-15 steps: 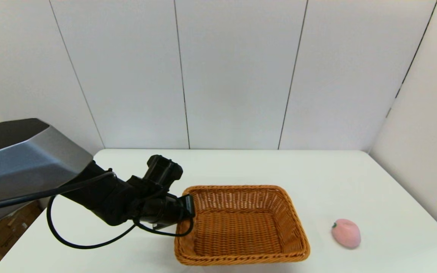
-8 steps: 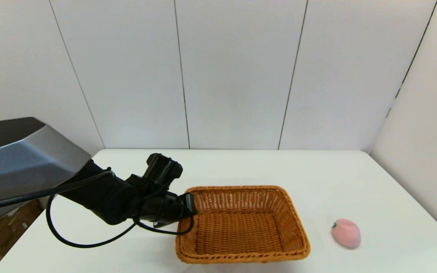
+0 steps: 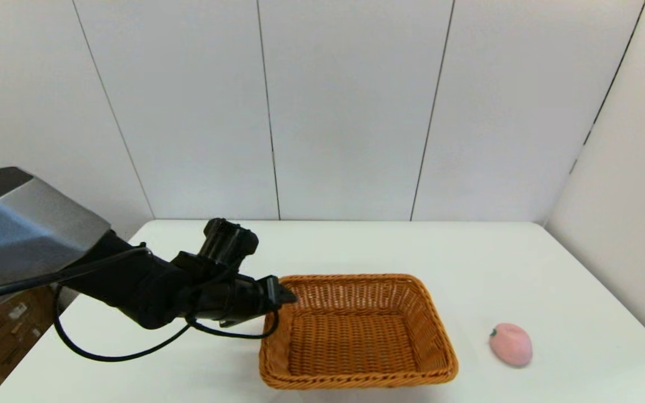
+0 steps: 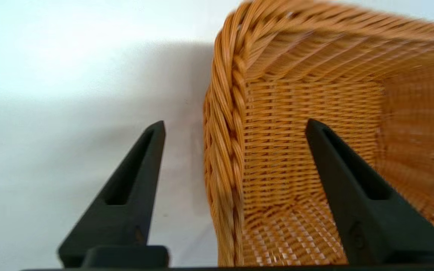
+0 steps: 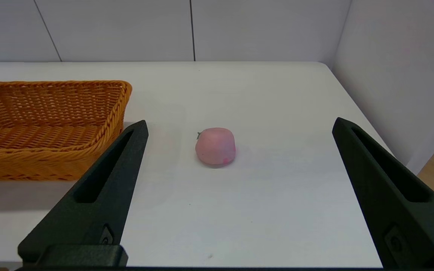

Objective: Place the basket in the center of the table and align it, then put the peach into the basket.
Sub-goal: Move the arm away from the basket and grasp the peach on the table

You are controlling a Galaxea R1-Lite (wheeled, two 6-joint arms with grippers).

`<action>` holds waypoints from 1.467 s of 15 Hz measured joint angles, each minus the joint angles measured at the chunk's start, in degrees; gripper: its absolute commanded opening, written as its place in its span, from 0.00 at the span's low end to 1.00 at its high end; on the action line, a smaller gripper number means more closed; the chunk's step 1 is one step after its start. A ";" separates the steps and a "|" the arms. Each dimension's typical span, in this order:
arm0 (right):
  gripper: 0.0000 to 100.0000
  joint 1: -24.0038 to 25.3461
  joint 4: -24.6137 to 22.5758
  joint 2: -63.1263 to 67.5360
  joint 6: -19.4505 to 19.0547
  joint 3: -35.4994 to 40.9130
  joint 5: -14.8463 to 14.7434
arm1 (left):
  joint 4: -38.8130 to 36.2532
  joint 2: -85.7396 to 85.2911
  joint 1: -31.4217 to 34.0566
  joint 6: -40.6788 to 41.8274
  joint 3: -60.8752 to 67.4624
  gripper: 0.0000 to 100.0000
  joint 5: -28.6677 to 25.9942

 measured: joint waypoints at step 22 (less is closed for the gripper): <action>1.00 0.05 0.04 0.00 0.39 -0.02 0.00 | 21.22 -96.55 21.11 22.47 27.98 1.00 10.00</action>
